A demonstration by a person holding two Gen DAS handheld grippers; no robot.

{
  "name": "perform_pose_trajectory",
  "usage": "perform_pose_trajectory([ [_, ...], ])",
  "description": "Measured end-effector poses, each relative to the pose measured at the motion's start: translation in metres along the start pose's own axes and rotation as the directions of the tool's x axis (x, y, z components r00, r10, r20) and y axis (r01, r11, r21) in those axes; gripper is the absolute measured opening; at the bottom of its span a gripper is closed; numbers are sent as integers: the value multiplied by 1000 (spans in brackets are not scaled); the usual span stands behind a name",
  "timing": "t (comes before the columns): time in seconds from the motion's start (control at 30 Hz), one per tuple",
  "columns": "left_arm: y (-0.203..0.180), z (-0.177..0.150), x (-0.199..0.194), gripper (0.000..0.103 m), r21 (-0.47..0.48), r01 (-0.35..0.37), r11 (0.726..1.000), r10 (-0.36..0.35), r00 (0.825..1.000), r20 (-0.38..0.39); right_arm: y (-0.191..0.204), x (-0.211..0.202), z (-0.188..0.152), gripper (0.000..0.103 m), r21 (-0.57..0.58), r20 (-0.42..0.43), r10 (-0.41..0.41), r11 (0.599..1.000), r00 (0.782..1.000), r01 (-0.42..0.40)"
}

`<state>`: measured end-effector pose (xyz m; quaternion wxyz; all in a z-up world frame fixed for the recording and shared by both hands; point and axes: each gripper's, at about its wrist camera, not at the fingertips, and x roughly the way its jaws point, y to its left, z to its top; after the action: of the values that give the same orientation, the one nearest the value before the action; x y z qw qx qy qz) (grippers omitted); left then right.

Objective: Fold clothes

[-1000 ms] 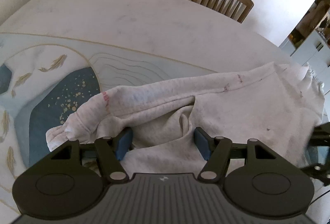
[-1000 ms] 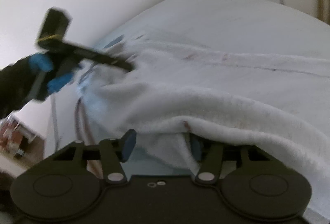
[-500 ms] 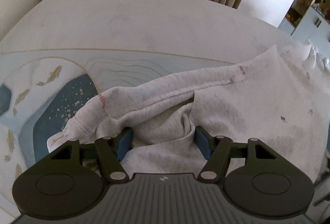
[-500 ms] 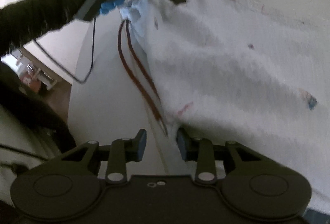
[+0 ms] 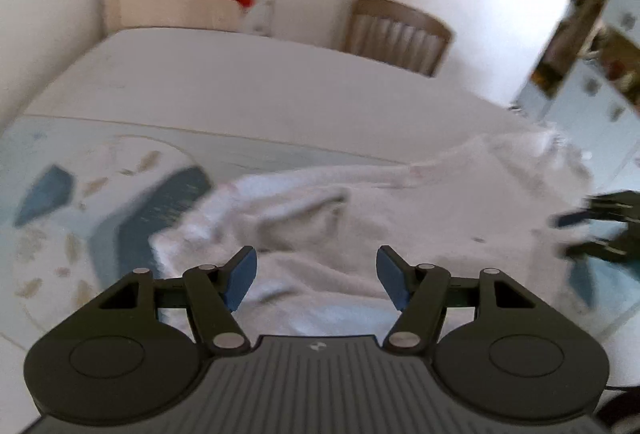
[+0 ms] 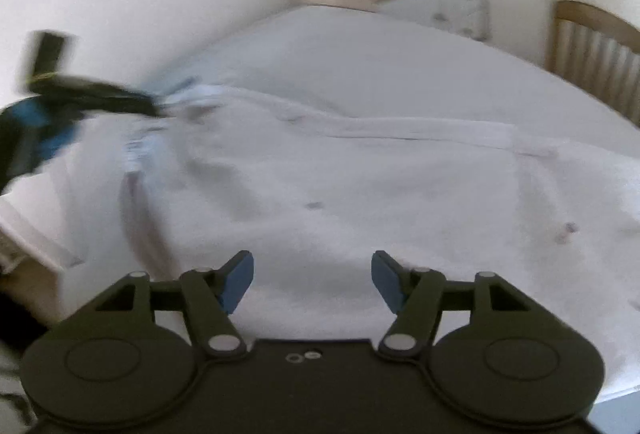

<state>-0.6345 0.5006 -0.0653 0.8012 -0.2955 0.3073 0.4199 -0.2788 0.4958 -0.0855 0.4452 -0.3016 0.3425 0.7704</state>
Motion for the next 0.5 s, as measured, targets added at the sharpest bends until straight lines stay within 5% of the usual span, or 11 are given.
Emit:
perform_pose_trajectory([
  [0.33, -17, -31, 43, 65, 162, -15, 987, 38, 990, -137, -13, 54, 10, 103, -45, -126, -194, 981, 973, 189],
  [0.5, -21, -33, 49, 65, 195, -25, 981, 57, 985, -164, -54, 31, -4, 103, 34, -127, -263, 962, 956, 269],
])
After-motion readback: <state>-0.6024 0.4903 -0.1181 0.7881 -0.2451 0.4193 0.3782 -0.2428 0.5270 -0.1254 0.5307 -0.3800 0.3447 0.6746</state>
